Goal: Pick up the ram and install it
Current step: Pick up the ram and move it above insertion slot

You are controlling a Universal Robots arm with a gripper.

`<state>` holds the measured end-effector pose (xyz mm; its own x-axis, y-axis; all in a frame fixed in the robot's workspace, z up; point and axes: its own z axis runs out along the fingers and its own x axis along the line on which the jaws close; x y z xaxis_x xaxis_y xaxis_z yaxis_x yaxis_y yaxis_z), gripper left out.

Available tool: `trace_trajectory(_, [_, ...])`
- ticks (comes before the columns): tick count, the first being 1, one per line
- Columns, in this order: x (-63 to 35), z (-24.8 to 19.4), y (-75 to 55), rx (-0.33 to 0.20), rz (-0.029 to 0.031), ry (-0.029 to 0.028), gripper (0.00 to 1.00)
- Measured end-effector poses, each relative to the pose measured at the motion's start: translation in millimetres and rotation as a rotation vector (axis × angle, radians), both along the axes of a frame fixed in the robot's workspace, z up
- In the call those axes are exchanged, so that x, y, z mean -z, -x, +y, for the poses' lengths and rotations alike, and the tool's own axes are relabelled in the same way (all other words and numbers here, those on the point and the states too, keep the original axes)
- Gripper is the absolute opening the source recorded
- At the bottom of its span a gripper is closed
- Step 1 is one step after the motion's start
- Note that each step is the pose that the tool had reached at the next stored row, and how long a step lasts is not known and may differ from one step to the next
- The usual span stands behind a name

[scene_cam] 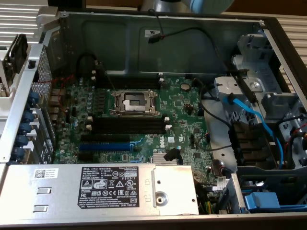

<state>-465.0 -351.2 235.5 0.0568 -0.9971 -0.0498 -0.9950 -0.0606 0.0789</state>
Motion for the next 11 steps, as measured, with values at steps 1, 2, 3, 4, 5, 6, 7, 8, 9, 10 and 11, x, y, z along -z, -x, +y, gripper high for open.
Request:
trace_trajectory(1, [0.8,0.0,-0.8,-0.001,0.0086,-0.0001,0.11])
trace_trajectory(2, [1.8,0.0,-1.1,-0.001,0.0131,0.0000,0.11])
trace_trajectory(3, [3.0,0.1,-1.2,-0.001,0.0153,0.0008,0.11])
trace_trajectory(4, [3.9,0.5,-1.2,-0.001,0.0158,0.0050,0.11])
trace_trajectory(5, [4.3,1.6,-1.2,-0.001,0.0160,0.0157,0.11])
trace_trajectory(6, [4.8,2.9,-1.2,-0.001,0.0155,0.0291,0.11])
trace_trajectory(7, [5.1,4.5,-1.3,-0.001,0.0146,0.0429,0.11])
trace_trajectory(8, [5.4,5.3,-1.2,0.000,0.0139,0.0542,0.11])
trace_trajectory(9, [5.8,5.3,-1.2,0.000,0.0120,0.0623,0.11])
trace_trajectory(10, [6.0,5.3,-1.2,0.000,0.0087,0.0688,0.11])
trace_trajectory(11, [6.1,5.3,-1.0,0.000,0.0036,0.0751,0.11])
